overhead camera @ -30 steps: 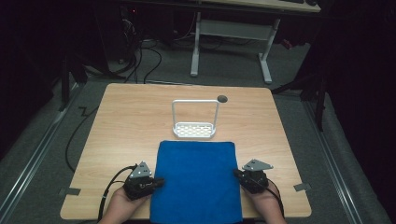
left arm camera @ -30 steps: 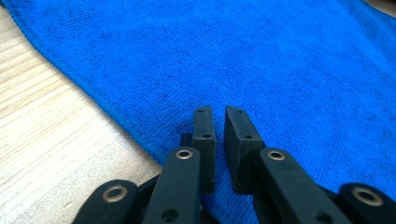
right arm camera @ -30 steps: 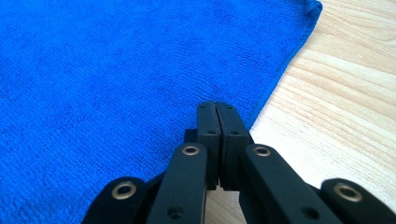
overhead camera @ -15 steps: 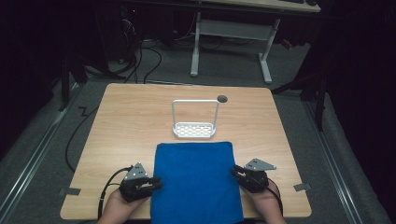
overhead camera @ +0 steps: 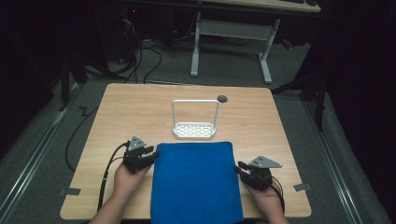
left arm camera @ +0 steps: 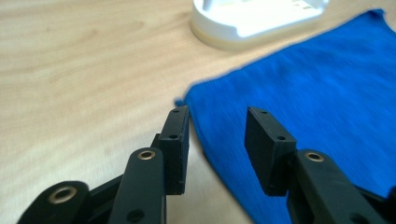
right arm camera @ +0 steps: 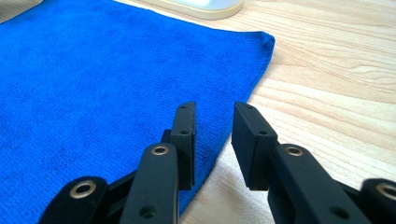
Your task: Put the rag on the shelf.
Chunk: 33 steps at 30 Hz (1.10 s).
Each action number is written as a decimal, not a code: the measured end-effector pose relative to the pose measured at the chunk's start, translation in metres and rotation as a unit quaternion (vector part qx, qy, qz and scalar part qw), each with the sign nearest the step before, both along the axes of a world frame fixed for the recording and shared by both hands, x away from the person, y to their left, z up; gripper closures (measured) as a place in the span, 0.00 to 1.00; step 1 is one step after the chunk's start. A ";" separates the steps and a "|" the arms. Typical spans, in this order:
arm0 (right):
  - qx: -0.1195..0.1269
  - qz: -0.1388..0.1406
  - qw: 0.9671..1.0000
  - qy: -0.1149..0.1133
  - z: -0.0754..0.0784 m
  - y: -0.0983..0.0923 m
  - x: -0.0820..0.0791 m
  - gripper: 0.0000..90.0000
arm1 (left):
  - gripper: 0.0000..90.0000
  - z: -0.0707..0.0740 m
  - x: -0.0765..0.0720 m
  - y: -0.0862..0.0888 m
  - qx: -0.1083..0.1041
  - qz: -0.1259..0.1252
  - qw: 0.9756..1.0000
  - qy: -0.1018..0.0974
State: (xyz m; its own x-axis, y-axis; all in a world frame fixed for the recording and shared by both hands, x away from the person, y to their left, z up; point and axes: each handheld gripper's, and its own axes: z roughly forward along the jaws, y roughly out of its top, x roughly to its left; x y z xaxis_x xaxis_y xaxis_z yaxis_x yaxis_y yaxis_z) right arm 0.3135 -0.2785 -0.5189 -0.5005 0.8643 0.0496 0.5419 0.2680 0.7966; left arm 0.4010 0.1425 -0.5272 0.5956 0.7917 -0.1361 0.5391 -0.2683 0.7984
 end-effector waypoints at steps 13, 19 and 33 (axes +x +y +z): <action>-0.004 0.003 1.000 0.002 -0.001 0.002 0.002 0.80 | 0.80 -0.007 0.033 -0.013 0.015 0.023 0.999 0.030; 0.004 -0.003 1.000 -0.001 -0.002 0.005 0.004 0.73 | 0.93 -0.008 0.031 -0.018 0.033 0.022 0.999 0.016; 0.001 -0.074 0.997 0.019 0.005 0.018 0.073 0.62 | 0.98 -0.008 0.032 -0.017 0.028 0.009 0.999 0.021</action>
State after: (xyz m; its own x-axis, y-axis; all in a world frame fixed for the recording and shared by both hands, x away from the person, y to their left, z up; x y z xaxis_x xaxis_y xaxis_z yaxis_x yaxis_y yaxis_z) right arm 0.3869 -0.2604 -0.5137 -0.3648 0.9286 0.0672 0.6053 0.1817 0.7750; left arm 0.4326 0.1257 -0.5355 0.5761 0.8093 -0.1147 0.5764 -0.3027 0.7590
